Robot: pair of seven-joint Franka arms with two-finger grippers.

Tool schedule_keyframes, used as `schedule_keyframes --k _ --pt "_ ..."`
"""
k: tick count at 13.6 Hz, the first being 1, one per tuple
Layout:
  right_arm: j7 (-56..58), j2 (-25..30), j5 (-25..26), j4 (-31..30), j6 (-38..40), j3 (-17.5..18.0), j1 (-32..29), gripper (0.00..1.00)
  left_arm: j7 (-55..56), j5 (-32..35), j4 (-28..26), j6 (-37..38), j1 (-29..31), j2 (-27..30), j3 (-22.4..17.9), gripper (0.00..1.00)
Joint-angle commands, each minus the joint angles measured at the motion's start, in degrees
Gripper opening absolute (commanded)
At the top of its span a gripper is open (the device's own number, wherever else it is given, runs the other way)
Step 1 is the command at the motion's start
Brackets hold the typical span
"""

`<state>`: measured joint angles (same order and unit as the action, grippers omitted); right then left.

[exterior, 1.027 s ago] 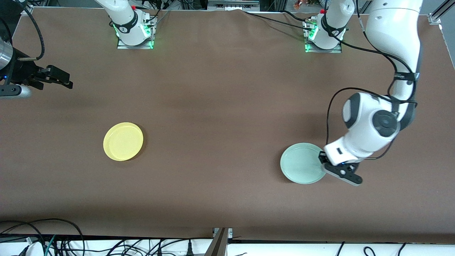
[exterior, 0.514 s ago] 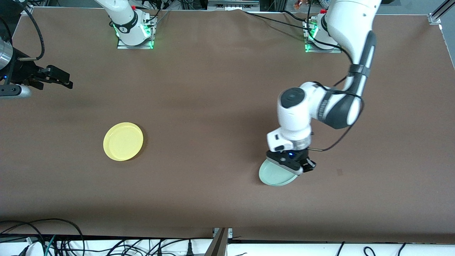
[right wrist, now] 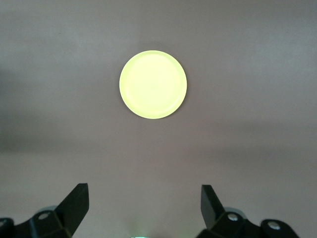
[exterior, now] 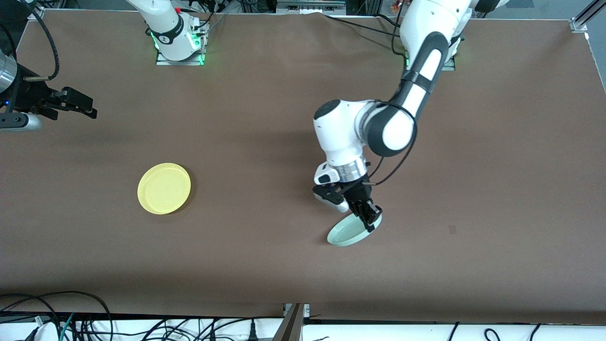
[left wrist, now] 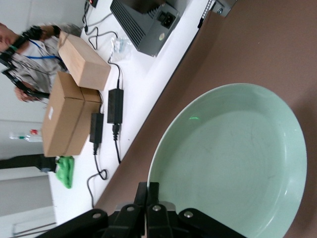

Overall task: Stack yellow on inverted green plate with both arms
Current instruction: 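Carry the flipped green plate to mid-table and release it upside down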

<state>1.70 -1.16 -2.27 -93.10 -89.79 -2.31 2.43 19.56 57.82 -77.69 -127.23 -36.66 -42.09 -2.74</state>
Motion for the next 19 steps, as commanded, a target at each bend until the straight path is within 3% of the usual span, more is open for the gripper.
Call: schedule_keyframes --k 1,4,9,14,19 --pt "0.1 -0.2 -0.7 0.6 -1.4 0.1 0.2 1.00 2.5 4.8 3.8 4.8 -3.2 -3.0 -0.9 0.00" --pt "0.4 -0.9 -0.7 0.6 -2.5 0.1 0.2 1.00 7.1 10.9 4.3 10.1 -6.8 -5.0 -0.8 0.00" --pt "-0.1 -1.2 -0.2 0.6 -4.3 0.1 2.3 1.00 14.3 12.6 6.5 18.5 -12.4 -9.5 -0.9 0.00" --pt "-0.3 -1.2 -0.1 0.6 -4.3 0.1 2.3 1.00 18.1 11.8 6.7 21.6 -16.2 -11.9 0.8 0.02" --pt "-0.3 -1.2 -0.3 0.6 -4.4 0.1 2.4 1.00 21.5 5.1 7.9 21.6 -16.8 -12.8 5.3 0.14"
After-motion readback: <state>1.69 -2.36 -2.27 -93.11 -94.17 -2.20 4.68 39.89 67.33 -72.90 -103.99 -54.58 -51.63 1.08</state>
